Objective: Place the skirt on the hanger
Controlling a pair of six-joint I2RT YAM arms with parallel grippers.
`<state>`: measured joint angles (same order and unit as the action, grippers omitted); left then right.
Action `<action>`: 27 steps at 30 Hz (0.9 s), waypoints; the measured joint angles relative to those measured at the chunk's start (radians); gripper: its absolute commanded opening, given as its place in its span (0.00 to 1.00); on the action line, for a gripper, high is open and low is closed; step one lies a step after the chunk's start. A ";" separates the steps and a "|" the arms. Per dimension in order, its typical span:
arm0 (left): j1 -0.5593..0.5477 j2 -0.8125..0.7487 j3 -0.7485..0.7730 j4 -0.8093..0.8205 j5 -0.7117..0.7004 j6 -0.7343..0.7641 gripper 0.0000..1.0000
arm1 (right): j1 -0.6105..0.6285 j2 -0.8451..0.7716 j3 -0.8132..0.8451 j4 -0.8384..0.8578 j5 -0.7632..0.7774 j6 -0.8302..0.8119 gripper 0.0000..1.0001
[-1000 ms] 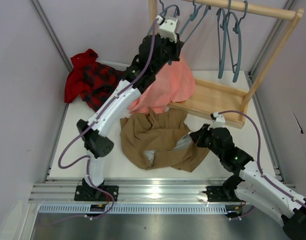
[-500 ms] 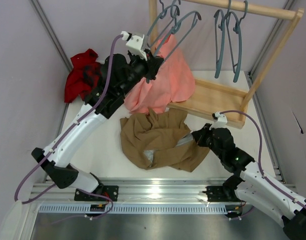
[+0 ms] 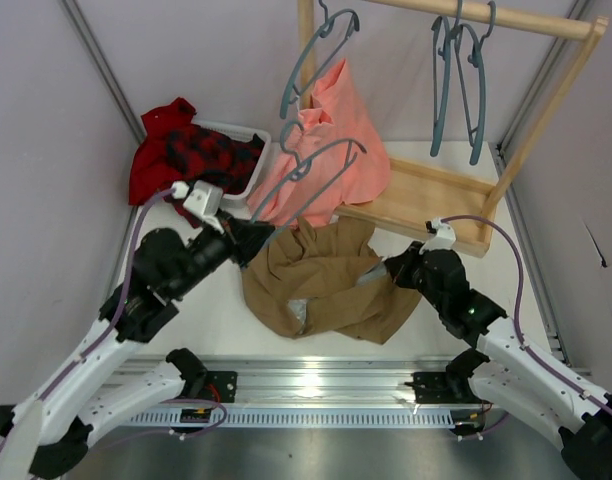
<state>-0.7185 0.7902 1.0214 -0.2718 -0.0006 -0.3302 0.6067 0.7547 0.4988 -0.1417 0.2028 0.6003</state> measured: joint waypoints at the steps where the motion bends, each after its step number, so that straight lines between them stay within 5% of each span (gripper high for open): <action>1: -0.002 -0.045 -0.038 -0.007 0.013 -0.024 0.00 | -0.003 0.004 0.003 0.002 -0.001 0.005 0.00; 11: -0.014 -0.340 -0.308 -0.084 0.112 -0.217 0.00 | -0.010 0.061 0.074 -0.002 0.110 0.021 0.00; 27: -0.043 -0.479 -0.571 0.102 0.163 -0.503 0.00 | 0.008 0.085 0.097 0.066 0.071 0.042 0.00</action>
<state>-0.7612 0.3115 0.4500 -0.1696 0.1627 -0.8333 0.6147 0.8402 0.5957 -0.0761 0.2741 0.6418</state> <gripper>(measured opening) 0.189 0.012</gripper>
